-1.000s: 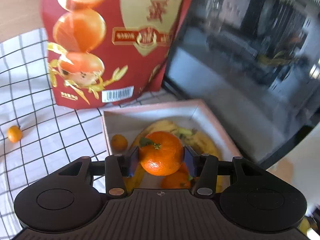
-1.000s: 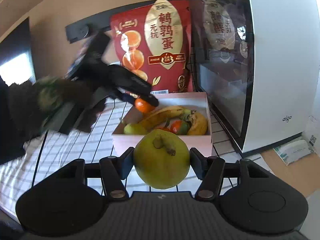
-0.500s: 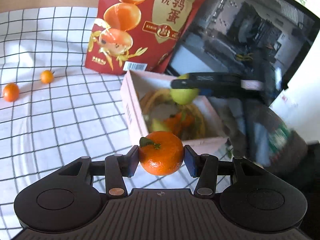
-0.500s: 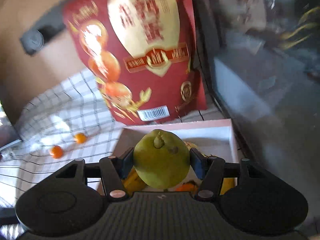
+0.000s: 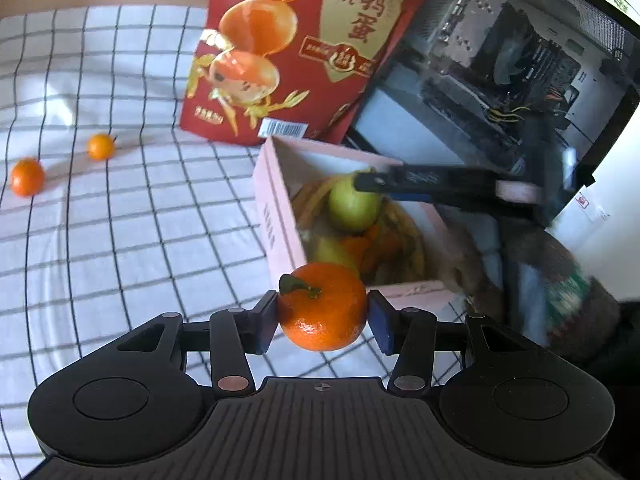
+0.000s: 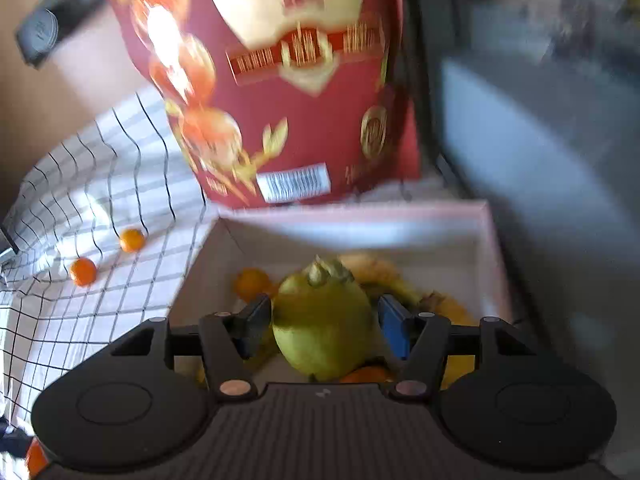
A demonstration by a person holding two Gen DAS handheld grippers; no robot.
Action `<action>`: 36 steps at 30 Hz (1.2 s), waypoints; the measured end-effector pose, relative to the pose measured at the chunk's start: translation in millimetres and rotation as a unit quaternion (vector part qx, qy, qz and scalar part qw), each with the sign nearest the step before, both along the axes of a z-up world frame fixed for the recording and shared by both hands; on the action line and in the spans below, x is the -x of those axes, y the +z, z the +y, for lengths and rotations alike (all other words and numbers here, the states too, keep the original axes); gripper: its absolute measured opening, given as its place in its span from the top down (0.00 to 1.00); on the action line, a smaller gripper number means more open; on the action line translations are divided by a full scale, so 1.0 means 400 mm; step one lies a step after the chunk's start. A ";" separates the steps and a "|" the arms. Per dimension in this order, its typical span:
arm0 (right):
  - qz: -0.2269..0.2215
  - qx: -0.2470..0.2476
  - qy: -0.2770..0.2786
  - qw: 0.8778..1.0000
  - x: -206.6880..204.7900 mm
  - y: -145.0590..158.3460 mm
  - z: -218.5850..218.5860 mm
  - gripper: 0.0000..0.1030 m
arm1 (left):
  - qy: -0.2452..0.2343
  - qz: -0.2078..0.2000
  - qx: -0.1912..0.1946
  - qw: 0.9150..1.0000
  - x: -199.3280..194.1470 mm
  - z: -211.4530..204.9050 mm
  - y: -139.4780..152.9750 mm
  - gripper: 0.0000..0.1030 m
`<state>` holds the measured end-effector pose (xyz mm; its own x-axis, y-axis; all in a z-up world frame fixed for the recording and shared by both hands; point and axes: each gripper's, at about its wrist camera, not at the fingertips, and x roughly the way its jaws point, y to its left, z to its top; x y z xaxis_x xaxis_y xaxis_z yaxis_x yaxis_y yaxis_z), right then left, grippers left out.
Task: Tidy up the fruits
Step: 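Lower the pear and mandarin into the pink box and open both grippers, then grasp a mandarin with the left gripper while the right gripper grasps a small mandarin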
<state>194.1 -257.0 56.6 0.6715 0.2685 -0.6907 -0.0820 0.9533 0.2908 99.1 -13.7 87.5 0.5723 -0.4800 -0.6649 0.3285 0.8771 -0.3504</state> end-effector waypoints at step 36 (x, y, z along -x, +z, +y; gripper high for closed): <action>-0.132 0.119 0.059 0.982 0.363 0.116 0.131 0.30 | 0.194 -0.072 -0.074 0.976 -0.151 0.212 -0.014 0.50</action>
